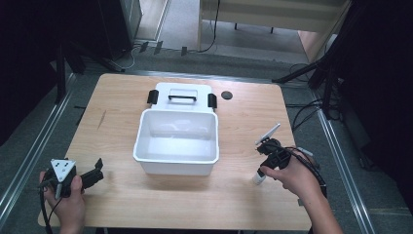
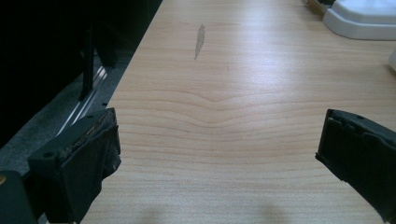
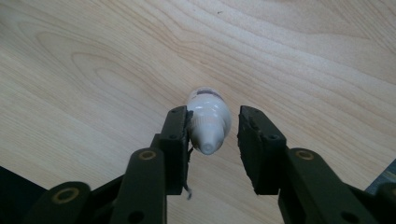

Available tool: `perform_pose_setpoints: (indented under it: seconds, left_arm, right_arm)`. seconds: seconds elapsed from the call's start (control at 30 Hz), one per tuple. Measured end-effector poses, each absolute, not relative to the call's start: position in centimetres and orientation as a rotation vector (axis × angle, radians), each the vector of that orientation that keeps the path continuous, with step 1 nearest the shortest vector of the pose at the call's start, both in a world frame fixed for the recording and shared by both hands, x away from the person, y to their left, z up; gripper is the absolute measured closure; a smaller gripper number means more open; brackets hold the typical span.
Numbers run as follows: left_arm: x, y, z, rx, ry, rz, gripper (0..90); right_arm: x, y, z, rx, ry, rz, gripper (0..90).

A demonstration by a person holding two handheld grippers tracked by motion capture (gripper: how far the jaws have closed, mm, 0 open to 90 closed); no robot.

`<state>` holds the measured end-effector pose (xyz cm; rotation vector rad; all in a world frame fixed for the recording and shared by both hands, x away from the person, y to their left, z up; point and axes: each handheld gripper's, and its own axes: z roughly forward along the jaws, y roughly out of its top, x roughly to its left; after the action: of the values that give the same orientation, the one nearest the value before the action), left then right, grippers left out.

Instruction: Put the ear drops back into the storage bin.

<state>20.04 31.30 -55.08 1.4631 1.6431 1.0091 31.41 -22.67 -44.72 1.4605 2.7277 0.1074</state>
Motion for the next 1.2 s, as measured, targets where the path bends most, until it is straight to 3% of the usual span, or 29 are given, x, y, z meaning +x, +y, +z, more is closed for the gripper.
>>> perform_pose_setpoints:
  seconds: [0.1, 0.2, 0.53, 1.2]
  left_arm:
    - [20.0, 31.3, -55.1, 1.462, 1.642, 1.009, 0.0]
    - [20.0, 31.3, -55.1, 1.462, 1.641, 1.009, 0.0]
    - [20.0, 31.3, -55.1, 1.464, 1.642, 1.01, 0.0]
    - [20.0, 31.3, -55.1, 1.459, 1.646, 1.005, 0.0]
  right_arm:
    - [31.3, -22.4, -45.2, 1.453, 2.743, 0.072, 62.2]
    - [31.3, -22.5, -45.3, 1.457, 2.739, 0.076, 70.7]
    - [31.2, -22.5, -45.0, 1.406, 2.759, 0.064, 71.8]
    - [34.6, -19.3, -38.2, 1.303, 2.789, 0.141, 71.9]
